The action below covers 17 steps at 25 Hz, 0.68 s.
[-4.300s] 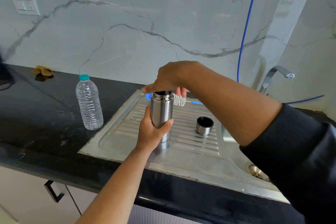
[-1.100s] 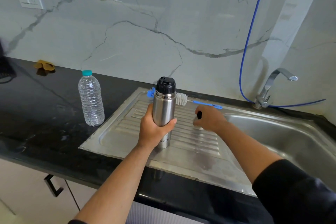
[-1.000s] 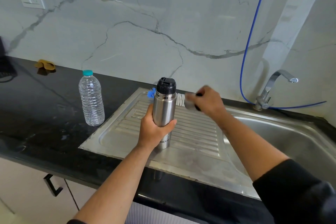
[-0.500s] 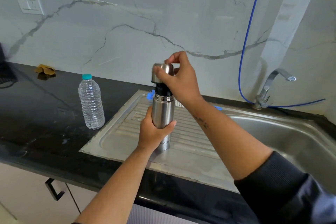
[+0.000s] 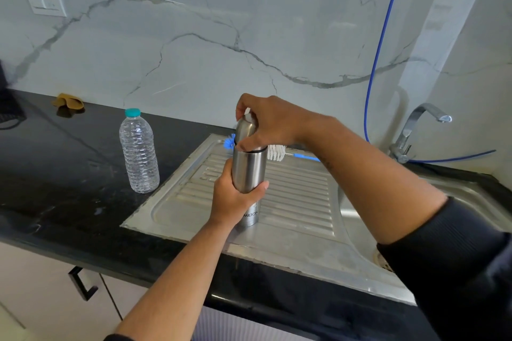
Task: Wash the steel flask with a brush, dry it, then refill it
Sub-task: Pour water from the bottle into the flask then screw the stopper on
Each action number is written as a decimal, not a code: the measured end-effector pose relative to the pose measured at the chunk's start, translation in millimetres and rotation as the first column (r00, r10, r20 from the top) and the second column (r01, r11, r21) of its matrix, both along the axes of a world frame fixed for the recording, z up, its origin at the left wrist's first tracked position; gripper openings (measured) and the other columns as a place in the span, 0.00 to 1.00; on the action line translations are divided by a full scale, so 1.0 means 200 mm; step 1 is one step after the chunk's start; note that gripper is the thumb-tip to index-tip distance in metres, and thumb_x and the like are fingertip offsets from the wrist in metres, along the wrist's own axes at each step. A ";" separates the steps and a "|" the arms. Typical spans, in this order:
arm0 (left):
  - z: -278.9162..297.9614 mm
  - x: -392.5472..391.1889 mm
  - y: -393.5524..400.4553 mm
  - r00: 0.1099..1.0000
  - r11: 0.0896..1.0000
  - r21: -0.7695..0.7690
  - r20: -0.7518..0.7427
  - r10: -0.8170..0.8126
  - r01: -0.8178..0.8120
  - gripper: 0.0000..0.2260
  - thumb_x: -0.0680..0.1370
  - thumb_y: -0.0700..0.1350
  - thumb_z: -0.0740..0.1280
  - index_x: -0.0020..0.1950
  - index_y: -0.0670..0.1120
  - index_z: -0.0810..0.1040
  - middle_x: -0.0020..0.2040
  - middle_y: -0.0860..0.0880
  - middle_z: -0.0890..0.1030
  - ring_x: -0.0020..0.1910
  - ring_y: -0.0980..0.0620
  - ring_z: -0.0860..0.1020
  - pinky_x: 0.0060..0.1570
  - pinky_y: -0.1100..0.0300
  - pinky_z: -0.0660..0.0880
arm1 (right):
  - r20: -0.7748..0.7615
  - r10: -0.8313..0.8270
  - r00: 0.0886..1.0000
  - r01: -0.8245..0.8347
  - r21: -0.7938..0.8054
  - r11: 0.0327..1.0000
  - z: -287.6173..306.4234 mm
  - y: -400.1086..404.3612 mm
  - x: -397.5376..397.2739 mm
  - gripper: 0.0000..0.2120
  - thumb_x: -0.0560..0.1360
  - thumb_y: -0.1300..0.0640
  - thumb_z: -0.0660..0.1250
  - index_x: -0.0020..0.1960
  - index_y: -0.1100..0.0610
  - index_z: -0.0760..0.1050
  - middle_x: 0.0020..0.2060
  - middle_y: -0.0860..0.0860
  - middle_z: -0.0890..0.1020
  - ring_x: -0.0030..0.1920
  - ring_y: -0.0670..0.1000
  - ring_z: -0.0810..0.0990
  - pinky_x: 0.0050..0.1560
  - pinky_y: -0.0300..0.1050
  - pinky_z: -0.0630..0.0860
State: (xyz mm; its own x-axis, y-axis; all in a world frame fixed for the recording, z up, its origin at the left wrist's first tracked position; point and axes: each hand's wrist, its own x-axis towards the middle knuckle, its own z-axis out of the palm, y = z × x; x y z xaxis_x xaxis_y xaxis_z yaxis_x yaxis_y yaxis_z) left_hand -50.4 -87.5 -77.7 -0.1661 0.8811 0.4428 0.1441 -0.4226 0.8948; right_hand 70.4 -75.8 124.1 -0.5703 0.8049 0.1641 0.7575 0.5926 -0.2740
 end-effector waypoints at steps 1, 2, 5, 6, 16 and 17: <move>0.00 0.00 0.00 1.000 1.000 -0.003 0.000 0.000 0.000 0.26 0.70 0.45 0.82 0.61 0.59 0.73 0.49 0.54 0.83 0.46 0.57 0.83 0.41 0.63 0.82 | 0.090 -0.044 0.995 0.042 0.023 0.999 0.02 0.00 -0.03 0.23 0.72 0.42 0.76 0.58 0.49 0.69 0.42 0.46 0.76 0.40 0.47 0.77 0.34 0.38 0.68; 0.01 0.00 0.00 1.000 1.000 -0.005 0.001 0.000 0.000 0.26 0.70 0.46 0.82 0.60 0.60 0.73 0.48 0.53 0.83 0.46 0.57 0.83 0.41 0.63 0.82 | 0.172 -0.098 0.980 0.088 0.067 0.994 0.03 -0.01 -0.06 0.22 0.73 0.40 0.73 0.58 0.50 0.69 0.41 0.47 0.74 0.38 0.47 0.76 0.33 0.40 0.67; 0.01 0.00 -0.01 1.000 1.000 -0.010 0.008 -0.003 0.003 0.26 0.70 0.45 0.82 0.60 0.60 0.73 0.49 0.53 0.83 0.46 0.57 0.83 0.41 0.65 0.81 | 0.322 -0.225 0.920 0.178 0.171 0.969 0.01 -0.02 -0.15 0.20 0.78 0.37 0.66 0.52 0.55 0.72 0.40 0.51 0.76 0.32 0.48 0.74 0.31 0.42 0.66; 0.01 0.01 -0.01 1.000 1.000 -0.011 0.010 -0.005 0.005 0.26 0.70 0.45 0.82 0.61 0.59 0.73 0.49 0.53 0.83 0.47 0.57 0.83 0.41 0.65 0.81 | 0.352 -0.229 0.908 0.187 0.149 0.971 0.03 -0.03 -0.16 0.20 0.78 0.37 0.66 0.50 0.55 0.73 0.40 0.52 0.77 0.32 0.48 0.75 0.31 0.43 0.66; 0.01 0.00 -0.01 1.000 1.000 -0.018 0.011 -0.009 0.010 0.26 0.70 0.44 0.82 0.62 0.56 0.74 0.48 0.53 0.82 0.45 0.59 0.83 0.40 0.66 0.81 | 0.394 -0.234 0.889 0.190 0.149 0.970 0.05 -0.06 -0.16 0.21 0.79 0.37 0.64 0.44 0.55 0.72 0.37 0.50 0.76 0.31 0.48 0.75 0.31 0.42 0.67; 0.01 0.01 -0.01 1.000 1.000 -0.020 0.015 -0.010 0.011 0.26 0.70 0.44 0.82 0.62 0.56 0.74 0.49 0.54 0.83 0.46 0.59 0.83 0.40 0.66 0.80 | 0.425 -0.204 0.882 0.175 0.106 0.979 0.06 -0.06 -0.15 0.20 0.78 0.37 0.65 0.50 0.55 0.72 0.40 0.51 0.77 0.34 0.48 0.75 0.33 0.43 0.68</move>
State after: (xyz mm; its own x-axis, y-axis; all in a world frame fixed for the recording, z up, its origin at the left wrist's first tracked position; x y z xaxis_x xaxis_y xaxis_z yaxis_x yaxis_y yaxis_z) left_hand -49.2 -89.6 -75.0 -0.1633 0.8917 0.4222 0.1262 -0.4055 0.9053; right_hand 39.4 -87.3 136.7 -0.4341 0.9008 -0.0092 0.8916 0.4311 0.1383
